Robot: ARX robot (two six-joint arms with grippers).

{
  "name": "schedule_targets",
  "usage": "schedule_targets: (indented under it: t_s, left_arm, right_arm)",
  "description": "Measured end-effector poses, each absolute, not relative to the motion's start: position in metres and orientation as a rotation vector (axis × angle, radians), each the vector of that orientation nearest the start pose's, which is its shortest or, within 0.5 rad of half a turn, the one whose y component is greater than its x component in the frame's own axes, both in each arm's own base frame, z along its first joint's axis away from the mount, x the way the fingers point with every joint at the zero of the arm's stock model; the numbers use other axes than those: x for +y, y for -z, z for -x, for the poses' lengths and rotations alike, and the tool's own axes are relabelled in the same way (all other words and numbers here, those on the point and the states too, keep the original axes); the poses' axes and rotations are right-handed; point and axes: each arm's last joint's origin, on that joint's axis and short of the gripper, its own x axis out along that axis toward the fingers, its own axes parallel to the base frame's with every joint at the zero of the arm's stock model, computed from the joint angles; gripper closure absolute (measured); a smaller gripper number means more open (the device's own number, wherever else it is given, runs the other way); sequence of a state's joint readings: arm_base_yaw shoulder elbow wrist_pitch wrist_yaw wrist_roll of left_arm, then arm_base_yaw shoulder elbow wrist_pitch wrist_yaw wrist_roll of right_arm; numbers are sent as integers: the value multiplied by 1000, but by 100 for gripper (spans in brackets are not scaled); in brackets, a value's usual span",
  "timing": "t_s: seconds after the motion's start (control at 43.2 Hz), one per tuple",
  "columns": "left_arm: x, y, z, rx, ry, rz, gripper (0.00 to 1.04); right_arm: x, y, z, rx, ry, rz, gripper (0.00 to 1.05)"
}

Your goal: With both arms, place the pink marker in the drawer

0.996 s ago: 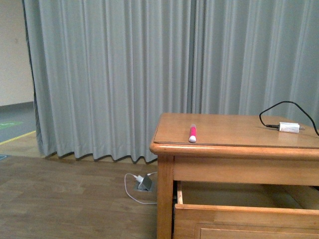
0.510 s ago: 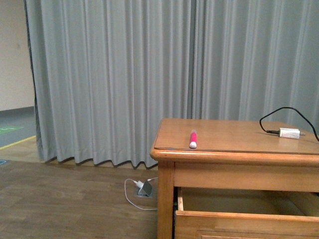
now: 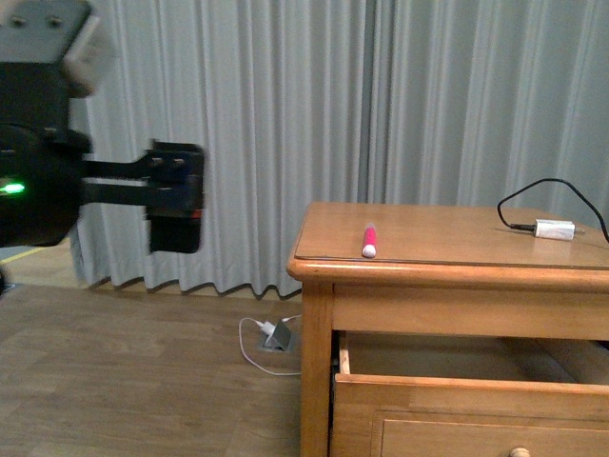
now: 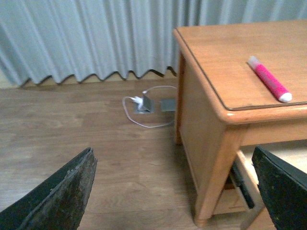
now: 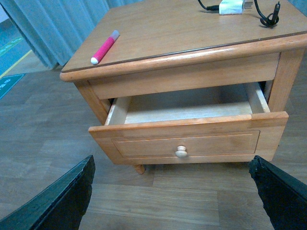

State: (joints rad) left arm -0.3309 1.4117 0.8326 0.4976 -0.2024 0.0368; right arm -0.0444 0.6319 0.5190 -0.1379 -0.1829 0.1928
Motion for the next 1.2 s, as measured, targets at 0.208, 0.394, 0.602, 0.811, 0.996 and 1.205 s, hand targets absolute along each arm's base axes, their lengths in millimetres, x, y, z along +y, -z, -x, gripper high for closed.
schedule_targets:
  t_s: [0.208, 0.394, 0.602, 0.811, 0.996, 1.205]
  left_arm:
    - [-153, -278, -373, 117, 220, -30, 6]
    - [-181, -282, -408, 121, 251, -33, 6]
    - [-215, -275, -443, 152, 280, -45, 6]
    - [-242, -263, -467, 196, 293, -38, 6]
    - [-260, -259, -479, 213, 297, -36, 6]
    - [-268, -258, -491, 240, 268, -36, 6]
  right_arm:
    - [-1, -268, -150, 262, -113, -220, 8]
    - [-1, -268, -150, 262, -113, -220, 8]
    - [-1, -268, -150, 262, -113, -220, 8]
    - [-1, -268, -150, 262, -113, -220, 8]
    - [-1, -268, -150, 262, -113, -220, 8]
    - [-1, -268, -150, 262, -113, -220, 8]
